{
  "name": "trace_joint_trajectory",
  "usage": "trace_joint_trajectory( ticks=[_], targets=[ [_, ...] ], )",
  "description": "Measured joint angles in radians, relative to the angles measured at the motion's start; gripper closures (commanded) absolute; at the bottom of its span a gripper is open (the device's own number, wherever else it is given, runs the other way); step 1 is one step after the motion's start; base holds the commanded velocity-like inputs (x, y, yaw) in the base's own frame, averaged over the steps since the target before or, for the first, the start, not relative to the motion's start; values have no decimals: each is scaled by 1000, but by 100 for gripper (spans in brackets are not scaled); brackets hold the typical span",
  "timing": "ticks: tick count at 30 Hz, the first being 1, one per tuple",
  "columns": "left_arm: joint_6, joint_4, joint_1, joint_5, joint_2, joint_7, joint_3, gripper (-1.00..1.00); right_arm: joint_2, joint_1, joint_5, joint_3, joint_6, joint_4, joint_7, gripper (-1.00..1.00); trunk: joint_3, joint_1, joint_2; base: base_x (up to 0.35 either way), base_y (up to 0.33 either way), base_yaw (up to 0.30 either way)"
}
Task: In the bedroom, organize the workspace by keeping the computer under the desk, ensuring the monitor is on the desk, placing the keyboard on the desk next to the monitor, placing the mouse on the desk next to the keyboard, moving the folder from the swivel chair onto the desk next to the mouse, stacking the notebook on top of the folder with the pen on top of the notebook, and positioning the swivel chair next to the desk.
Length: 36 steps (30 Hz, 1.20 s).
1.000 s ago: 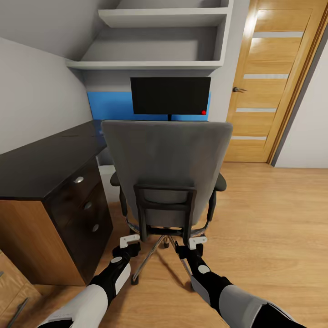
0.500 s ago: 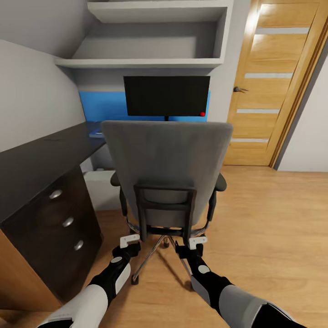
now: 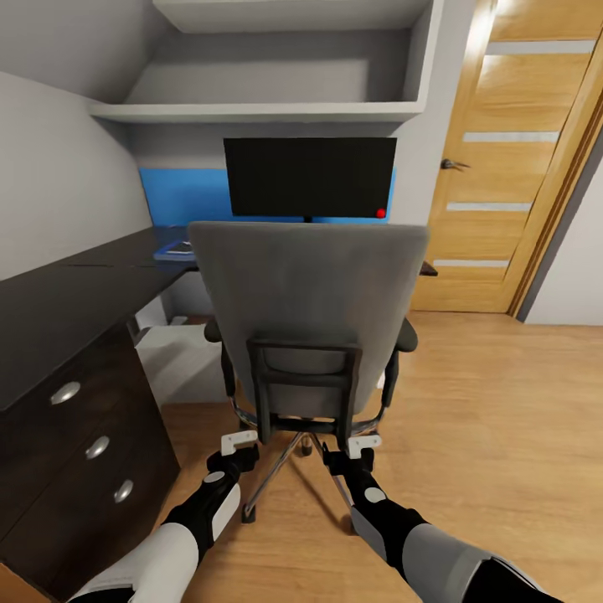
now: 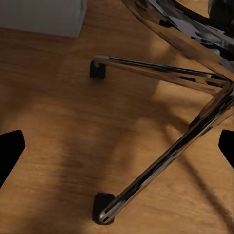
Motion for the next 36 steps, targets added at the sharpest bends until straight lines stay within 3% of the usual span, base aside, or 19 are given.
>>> trace_joint_trajectory(
  ticks=[15, 36],
  targets=[
    [2, 0, 0, 1, 0, -1, 0, -100, 0, 0, 5, 10, 3, -1, 3, -100, 0, 0, 0, 44, 0, 45],
    [0, 1, 0, 1, 0, 0, 1, -100, 0, 0, 3, 8, 2, -1, 3, -100, 0, 0, 0, 316, 0, 2]
  ],
)
